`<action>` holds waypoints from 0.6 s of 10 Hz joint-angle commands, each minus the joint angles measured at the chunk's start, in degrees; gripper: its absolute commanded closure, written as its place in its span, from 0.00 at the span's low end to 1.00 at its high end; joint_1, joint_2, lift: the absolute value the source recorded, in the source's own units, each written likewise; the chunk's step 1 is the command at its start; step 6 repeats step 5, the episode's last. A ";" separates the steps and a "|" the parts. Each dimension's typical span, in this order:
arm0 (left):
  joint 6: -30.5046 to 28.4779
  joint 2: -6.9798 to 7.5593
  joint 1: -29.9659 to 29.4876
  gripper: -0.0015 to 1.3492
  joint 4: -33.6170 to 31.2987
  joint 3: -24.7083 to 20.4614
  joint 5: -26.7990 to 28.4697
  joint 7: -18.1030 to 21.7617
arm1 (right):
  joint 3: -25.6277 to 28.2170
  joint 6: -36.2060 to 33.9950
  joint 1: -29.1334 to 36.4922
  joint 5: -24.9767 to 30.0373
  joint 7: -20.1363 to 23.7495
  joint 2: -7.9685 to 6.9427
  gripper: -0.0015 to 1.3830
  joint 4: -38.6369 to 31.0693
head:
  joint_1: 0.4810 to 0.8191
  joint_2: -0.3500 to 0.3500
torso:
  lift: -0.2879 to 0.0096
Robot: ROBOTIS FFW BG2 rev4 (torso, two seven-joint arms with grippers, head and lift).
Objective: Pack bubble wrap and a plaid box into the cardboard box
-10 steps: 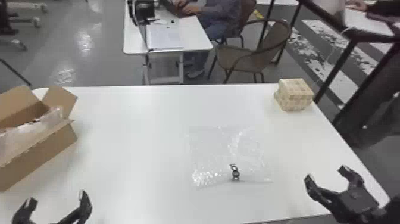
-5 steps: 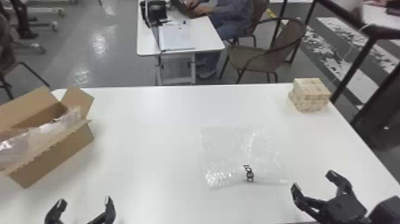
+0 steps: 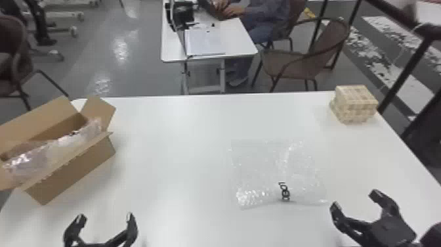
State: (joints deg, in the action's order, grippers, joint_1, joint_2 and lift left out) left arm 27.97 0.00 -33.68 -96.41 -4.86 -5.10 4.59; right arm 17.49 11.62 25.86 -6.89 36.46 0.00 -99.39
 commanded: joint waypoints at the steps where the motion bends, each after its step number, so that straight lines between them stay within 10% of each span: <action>1: -0.19 -0.15 0.11 0.12 0.00 -0.15 -0.17 0.33 | 0.00 -0.01 -0.20 -0.32 0.01 -0.05 0.08 0.08 | 0.63 0.49 | 0.60; 6: -0.46 -0.15 0.29 0.12 0.00 -0.15 -0.52 0.42 | 0.00 -0.19 -0.37 -0.40 -0.34 -0.05 0.08 0.25 | 0.63 0.49 | 0.60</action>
